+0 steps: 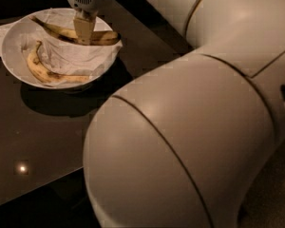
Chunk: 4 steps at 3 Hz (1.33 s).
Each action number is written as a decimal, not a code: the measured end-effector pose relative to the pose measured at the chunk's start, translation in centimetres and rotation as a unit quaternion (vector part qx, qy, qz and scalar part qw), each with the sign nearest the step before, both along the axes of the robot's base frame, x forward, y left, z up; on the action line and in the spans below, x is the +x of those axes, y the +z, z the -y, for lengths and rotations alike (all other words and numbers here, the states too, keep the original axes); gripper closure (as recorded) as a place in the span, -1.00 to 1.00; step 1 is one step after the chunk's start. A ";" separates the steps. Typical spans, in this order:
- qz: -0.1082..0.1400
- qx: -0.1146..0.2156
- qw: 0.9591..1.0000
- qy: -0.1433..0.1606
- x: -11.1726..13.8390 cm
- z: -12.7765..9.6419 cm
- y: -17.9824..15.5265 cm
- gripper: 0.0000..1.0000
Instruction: Pick banana from white bowl
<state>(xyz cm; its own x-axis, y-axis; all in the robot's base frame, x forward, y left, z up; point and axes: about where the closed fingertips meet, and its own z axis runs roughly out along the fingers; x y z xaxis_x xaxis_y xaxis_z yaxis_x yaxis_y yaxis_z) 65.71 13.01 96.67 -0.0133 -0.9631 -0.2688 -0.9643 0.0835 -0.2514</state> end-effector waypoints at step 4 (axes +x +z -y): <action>-0.007 -0.014 0.995 -0.098 -4.6 8.7 2.4 1.00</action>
Offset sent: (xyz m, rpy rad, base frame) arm -0.0481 -0.0925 0.0163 -0.0463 0.0447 -0.1859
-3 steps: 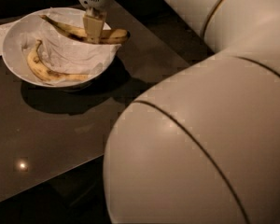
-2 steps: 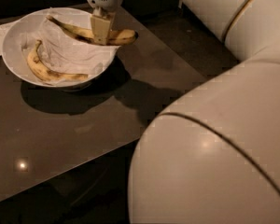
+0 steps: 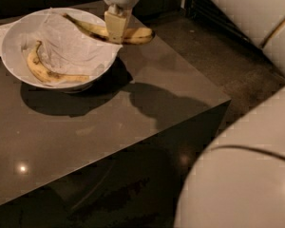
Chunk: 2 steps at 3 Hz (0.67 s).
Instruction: Pick banana from white bowl
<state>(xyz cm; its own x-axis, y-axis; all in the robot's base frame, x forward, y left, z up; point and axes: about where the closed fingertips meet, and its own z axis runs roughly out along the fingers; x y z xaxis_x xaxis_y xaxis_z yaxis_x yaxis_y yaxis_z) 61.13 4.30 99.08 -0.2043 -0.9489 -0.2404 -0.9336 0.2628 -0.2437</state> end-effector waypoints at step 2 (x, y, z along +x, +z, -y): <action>0.006 0.001 0.998 -0.064 -3.6 4.2 2.6 1.00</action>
Offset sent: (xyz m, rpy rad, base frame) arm -0.0587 -0.0601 0.0352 -0.0111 0.0053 -0.1800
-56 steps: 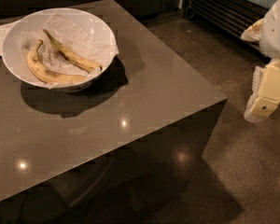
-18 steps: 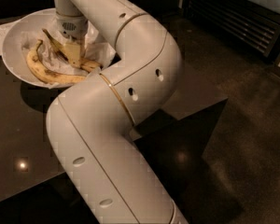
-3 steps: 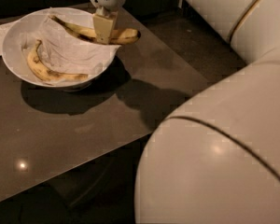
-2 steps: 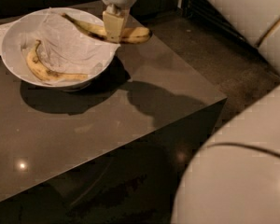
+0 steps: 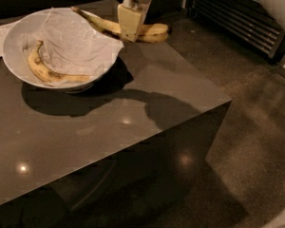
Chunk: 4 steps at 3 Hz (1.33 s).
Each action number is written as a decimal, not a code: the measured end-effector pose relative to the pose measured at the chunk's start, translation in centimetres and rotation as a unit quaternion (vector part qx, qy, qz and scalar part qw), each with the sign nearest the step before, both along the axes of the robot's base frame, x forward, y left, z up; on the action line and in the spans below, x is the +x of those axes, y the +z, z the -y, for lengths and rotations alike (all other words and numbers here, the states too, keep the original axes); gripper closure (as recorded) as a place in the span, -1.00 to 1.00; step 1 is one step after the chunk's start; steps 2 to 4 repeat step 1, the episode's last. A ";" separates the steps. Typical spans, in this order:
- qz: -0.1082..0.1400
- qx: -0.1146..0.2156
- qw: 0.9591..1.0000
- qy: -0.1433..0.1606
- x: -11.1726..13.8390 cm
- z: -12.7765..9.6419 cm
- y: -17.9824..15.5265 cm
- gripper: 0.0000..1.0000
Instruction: Pick banana from white bowl
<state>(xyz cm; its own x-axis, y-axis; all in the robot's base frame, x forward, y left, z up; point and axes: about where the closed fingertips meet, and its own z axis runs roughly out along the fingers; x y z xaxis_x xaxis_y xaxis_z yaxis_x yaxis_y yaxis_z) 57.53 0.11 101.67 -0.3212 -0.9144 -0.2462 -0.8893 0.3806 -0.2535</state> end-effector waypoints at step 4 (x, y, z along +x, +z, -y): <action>0.001 0.001 1.000 -0.002 -0.1 0.1 0.1 1.00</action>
Offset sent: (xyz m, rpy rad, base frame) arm 0.0000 0.0000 0.0000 0.0000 0.0000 0.0000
